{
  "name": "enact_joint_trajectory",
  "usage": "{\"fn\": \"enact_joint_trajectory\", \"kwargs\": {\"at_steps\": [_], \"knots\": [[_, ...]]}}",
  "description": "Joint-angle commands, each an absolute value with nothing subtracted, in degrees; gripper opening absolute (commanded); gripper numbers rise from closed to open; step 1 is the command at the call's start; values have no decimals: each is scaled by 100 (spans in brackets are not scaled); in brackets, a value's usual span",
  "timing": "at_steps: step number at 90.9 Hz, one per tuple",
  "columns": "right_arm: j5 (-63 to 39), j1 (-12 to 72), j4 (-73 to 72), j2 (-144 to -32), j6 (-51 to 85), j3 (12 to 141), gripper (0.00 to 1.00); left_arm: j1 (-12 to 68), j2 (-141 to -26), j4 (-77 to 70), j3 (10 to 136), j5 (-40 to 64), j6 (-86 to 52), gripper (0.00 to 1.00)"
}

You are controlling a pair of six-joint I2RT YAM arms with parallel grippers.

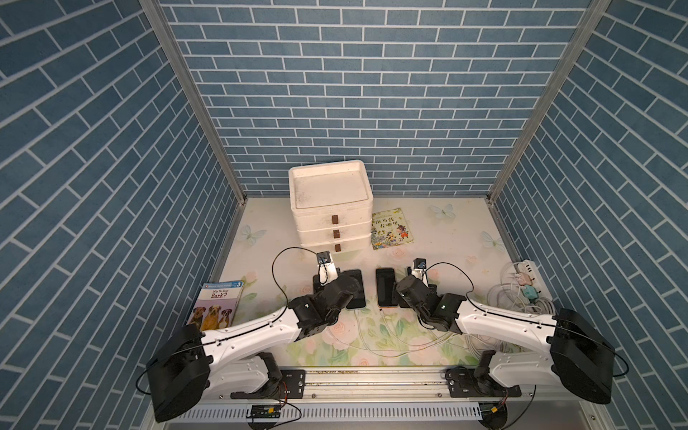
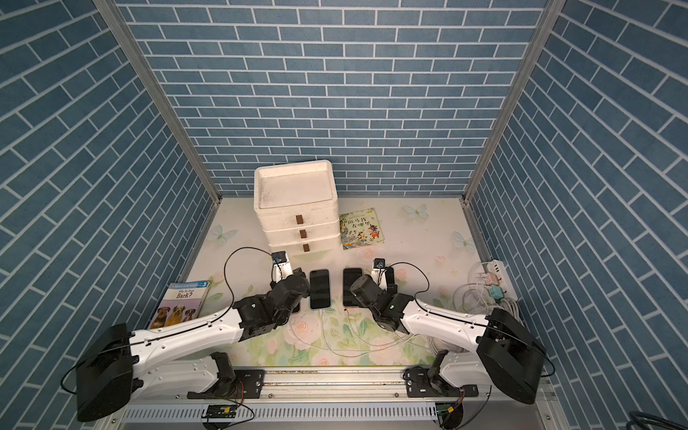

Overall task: Unplug the charging cable from the phone
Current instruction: Pick up the phone at the center of the board.

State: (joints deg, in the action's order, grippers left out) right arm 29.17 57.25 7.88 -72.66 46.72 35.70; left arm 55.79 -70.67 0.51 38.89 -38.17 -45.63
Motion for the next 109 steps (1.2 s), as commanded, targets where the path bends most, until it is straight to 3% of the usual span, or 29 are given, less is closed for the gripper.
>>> {"fn": "enact_joint_trajectory", "kwargs": {"at_steps": [1,7,31,40,44,109], "knots": [[2706,5663,466,-7042,4136,3656,93,5563,-7659,403,4291,-3100,-4453,35],[2840,5625,641,-6965,4101,3695,92,5563,-8106,762,4570,-2922,-4709,48],[2588,5424,403,-6304,4335,3095,91,5562,-9283,1873,5398,-2457,-5164,70],[2529,5414,358,-6183,4346,2988,92,5555,-9559,1908,5571,-2307,-5042,91],[2515,5414,359,-6175,4342,2973,91,5550,-9648,1906,5610,-2276,-5009,95],[2487,5405,317,-6422,4448,3097,91,5179,-10109,1779,5423,-1754,-4884,94]]}}
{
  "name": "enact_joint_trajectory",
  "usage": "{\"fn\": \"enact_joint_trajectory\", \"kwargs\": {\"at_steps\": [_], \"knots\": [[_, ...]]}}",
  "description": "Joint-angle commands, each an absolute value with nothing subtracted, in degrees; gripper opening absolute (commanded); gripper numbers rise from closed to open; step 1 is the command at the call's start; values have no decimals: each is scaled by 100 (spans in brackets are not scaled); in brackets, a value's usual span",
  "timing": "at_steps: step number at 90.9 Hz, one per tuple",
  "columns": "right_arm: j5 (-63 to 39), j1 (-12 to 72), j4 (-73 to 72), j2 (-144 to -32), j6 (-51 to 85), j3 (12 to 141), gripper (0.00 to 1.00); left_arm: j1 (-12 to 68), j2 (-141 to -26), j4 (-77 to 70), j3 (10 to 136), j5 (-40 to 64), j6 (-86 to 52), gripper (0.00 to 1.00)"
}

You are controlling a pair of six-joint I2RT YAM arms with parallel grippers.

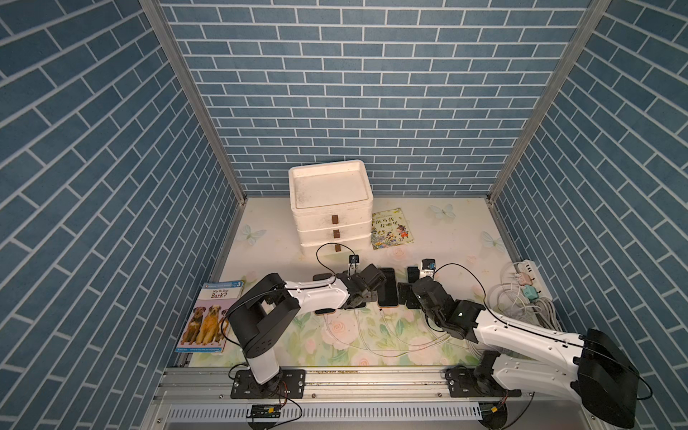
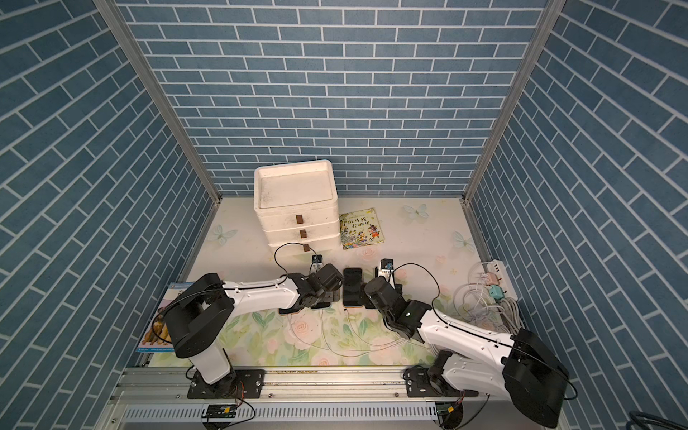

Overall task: Unplug the charging cable from the phone
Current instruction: Pick up the phone at the center of the board.

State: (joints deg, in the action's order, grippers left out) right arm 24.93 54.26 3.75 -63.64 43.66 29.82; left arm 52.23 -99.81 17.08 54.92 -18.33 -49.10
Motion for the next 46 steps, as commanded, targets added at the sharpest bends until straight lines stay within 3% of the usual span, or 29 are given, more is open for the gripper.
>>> {"fn": "enact_joint_trajectory", "kwargs": {"at_steps": [1,46], "knots": [[2487,5410,317,-6432,4448,3100,91,5178,-10117,1790,5423,-1756,-4890,94],[2435,5406,298,-6378,4430,3064,90,5168,-10355,1883,5378,-1702,-5043,90]]}}
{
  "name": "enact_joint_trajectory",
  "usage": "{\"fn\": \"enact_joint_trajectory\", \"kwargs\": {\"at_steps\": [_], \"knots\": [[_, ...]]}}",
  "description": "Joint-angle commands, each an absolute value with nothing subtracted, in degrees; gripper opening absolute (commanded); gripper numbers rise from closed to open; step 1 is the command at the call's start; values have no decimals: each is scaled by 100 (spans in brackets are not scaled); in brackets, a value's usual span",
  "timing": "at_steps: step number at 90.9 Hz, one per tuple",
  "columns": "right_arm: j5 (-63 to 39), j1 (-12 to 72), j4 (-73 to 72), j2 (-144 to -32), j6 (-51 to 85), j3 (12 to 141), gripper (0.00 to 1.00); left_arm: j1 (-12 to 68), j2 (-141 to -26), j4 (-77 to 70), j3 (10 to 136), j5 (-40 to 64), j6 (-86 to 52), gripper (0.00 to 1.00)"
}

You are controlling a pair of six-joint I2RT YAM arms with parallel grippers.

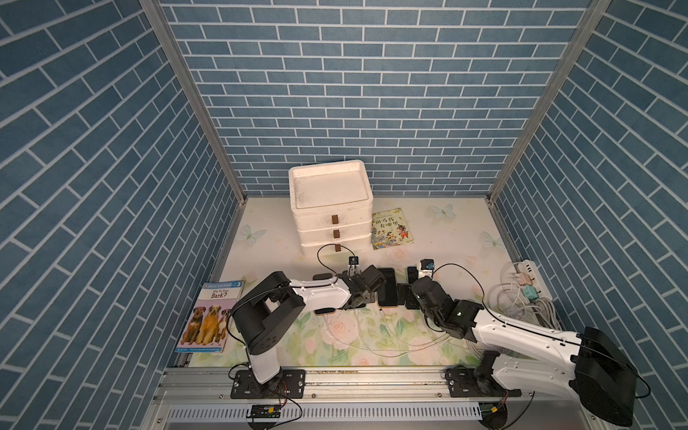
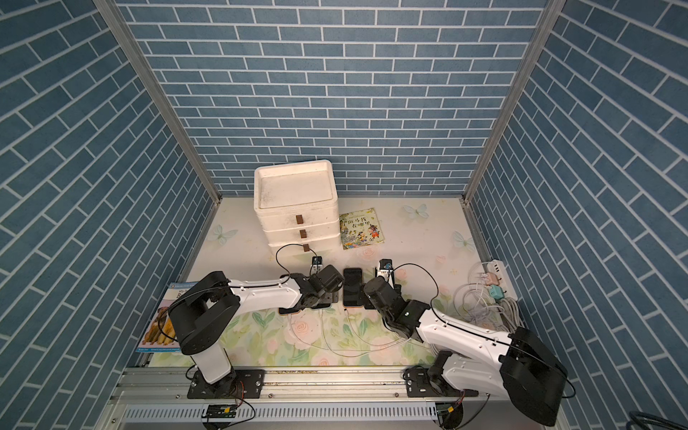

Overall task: Unplug the charging cable from the phone
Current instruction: Pick up the phone at the center of the board.

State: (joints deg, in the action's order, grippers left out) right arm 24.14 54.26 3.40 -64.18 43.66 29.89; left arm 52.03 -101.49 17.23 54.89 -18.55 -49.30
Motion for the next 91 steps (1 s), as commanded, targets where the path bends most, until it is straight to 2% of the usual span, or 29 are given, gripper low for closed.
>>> {"fn": "enact_joint_trajectory", "kwargs": {"at_steps": [1,12,45,54,59,68,79,91], "knots": [[2435,5406,298,-6375,4430,3061,91,5168,-10358,1882,5374,-1699,-5048,90],[2435,5406,303,-6323,4429,3058,90,5168,-10476,1808,5337,-1586,-5120,85],[2323,5413,240,-6153,4296,3021,90,5168,-10522,1655,5276,-1425,-5168,52],[2010,5412,-112,-6117,4237,2840,90,5168,-10486,1621,5264,-1432,-5187,32],[1688,5424,-494,-6053,4158,2658,90,5168,-10441,1603,5262,-1456,-5194,17],[916,5427,-1276,-5974,3927,2374,91,5167,-10344,1536,5271,-1505,-5192,0],[280,5427,-1823,-5960,3809,2144,91,5168,-10168,1410,5247,-1576,-5158,0],[349,5444,-1822,-6034,3838,2105,93,5168,-9952,1353,5231,-1702,-5142,0]]}}
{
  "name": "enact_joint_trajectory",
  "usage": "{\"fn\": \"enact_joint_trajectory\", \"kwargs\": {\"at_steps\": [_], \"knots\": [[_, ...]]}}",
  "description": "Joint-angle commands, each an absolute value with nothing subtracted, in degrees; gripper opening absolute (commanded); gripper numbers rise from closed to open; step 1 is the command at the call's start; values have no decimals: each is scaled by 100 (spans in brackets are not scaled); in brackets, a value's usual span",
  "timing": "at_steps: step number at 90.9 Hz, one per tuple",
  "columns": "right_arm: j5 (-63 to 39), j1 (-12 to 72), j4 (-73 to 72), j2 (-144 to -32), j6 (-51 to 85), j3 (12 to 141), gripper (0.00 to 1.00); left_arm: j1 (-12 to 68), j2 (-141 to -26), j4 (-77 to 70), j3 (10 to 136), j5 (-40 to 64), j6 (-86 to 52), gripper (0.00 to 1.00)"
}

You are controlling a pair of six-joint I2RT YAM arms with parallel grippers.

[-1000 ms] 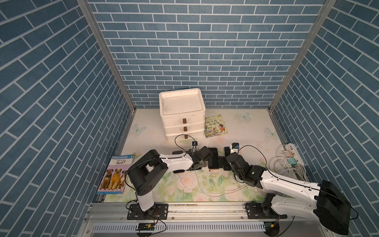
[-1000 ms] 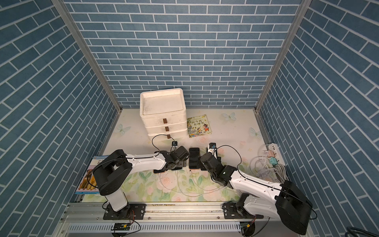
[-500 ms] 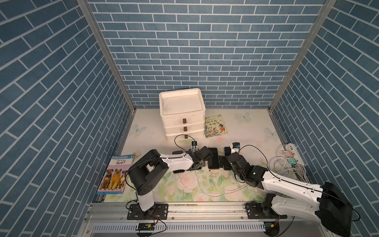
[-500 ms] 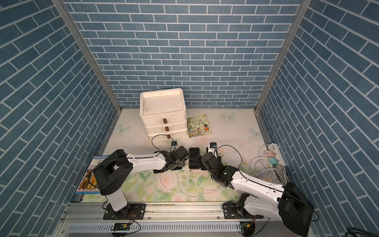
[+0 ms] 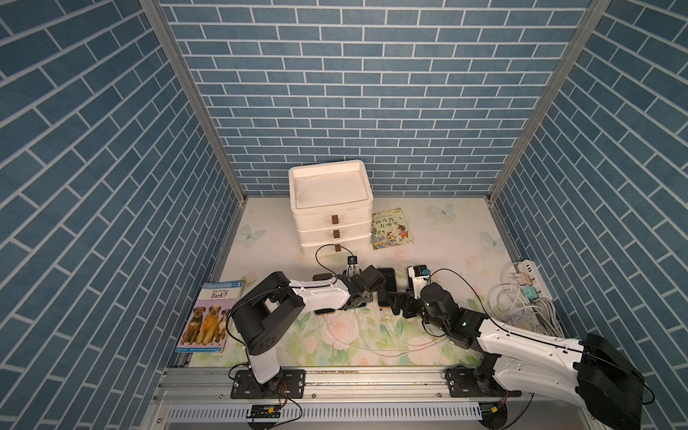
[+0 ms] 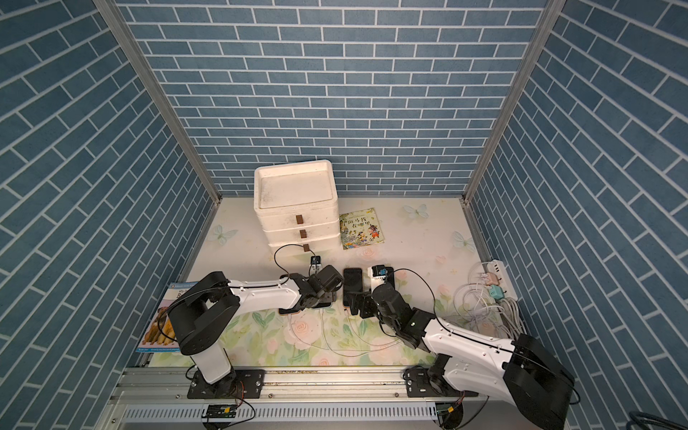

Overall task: Unplug the charging cable from the phone
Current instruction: Pick up the phone at the center of the board.

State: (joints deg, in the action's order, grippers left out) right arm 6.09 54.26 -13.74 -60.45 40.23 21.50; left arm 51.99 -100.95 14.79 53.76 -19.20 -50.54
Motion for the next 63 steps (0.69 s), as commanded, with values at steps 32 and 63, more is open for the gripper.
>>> {"fn": "enact_joint_trajectory", "kwargs": {"at_steps": [32,63], "knots": [[-273,5741,-2948,-5782,3252,1530,90,5175,-9266,1091,5033,-1949,-5142,0],[3,6053,-3419,-6206,3344,1312,87,5186,-8672,779,4786,-2179,-5142,0]]}}
